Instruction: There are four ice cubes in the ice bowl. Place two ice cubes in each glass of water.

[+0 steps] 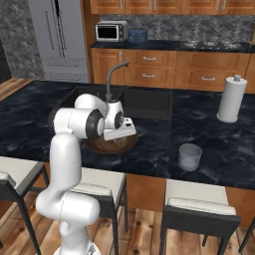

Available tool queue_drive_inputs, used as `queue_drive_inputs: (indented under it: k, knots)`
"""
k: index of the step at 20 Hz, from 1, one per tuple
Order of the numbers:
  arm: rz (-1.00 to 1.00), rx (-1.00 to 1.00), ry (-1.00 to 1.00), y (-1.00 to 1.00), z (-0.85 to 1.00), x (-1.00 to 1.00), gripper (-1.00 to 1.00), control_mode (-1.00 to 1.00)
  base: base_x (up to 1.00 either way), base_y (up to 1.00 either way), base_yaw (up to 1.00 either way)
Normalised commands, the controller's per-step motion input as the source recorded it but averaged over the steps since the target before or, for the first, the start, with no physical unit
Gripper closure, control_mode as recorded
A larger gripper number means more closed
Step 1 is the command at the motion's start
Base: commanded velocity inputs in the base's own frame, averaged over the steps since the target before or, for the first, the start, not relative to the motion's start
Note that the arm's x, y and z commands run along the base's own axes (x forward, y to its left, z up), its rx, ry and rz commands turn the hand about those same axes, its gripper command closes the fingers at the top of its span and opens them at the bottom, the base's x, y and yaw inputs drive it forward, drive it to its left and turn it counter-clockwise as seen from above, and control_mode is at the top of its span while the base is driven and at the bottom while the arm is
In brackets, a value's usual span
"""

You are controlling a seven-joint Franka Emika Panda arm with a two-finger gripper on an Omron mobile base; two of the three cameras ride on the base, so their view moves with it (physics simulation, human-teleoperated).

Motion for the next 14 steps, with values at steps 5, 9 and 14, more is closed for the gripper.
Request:
queue_drive_inputs:
  k: [5,9,14]
  knots:
    - [-0.06,0.00,0.00,0.00,-0.06,-0.03,1.00,-1.00,0.00,0.00,0.00]
    - [-0.07,0.00,0.00,-0.01,0.13,0.00,1.00,-1.00,0.00,0.00,0.00]
    - [-0.09,0.00,0.00,-0.17,0.58,-0.03,1.00,-1.00,0.00,0.00,0.00]
